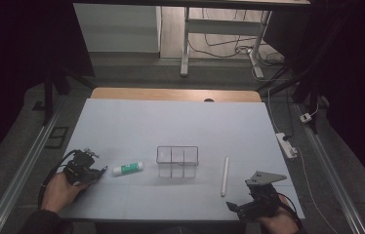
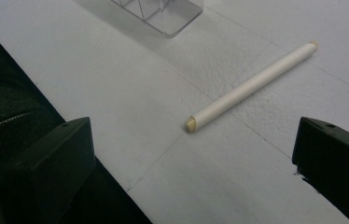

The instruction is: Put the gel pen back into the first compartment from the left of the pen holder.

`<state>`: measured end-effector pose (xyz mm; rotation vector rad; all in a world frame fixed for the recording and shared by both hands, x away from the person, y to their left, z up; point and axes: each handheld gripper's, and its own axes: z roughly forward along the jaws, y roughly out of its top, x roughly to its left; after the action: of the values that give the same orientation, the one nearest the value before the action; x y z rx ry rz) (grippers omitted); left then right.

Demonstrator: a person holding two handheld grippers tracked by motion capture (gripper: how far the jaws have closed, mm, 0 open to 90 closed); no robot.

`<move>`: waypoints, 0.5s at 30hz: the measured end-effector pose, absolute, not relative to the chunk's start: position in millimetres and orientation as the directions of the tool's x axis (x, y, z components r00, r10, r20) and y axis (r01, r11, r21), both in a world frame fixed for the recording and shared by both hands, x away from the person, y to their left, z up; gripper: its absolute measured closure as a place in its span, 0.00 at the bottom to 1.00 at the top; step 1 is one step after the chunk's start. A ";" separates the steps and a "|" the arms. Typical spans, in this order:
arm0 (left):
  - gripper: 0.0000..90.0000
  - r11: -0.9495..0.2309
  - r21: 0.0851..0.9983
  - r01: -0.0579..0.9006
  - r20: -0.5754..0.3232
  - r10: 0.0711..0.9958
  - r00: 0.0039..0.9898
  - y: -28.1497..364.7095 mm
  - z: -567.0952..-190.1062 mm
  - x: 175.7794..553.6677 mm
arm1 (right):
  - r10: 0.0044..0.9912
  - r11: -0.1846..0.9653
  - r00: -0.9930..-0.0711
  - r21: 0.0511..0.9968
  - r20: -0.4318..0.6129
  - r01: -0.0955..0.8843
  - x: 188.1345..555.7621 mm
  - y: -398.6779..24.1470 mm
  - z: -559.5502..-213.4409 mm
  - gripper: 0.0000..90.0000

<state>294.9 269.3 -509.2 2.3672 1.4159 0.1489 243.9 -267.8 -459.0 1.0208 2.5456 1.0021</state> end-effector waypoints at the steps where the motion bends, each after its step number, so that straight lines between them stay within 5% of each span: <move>1: 0.88 -0.418 0.389 0.821 -0.103 0.866 0.490 270.6 -506.9 294.3 | 0.677 0.526 -0.734 0.668 0.045 0.526 243.9 -267.9 -459.0 0.00; 15: 0.88 -0.330 0.642 0.692 -0.203 0.797 0.569 268.4 -471.4 285.0 | 0.680 0.516 -0.731 0.673 0.053 0.529 244.1 -268.6 -459.0 0.00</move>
<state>285.0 268.4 -471.4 2.1006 1.1855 0.1924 244.1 -268.6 -459.0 1.0293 2.5399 1.0152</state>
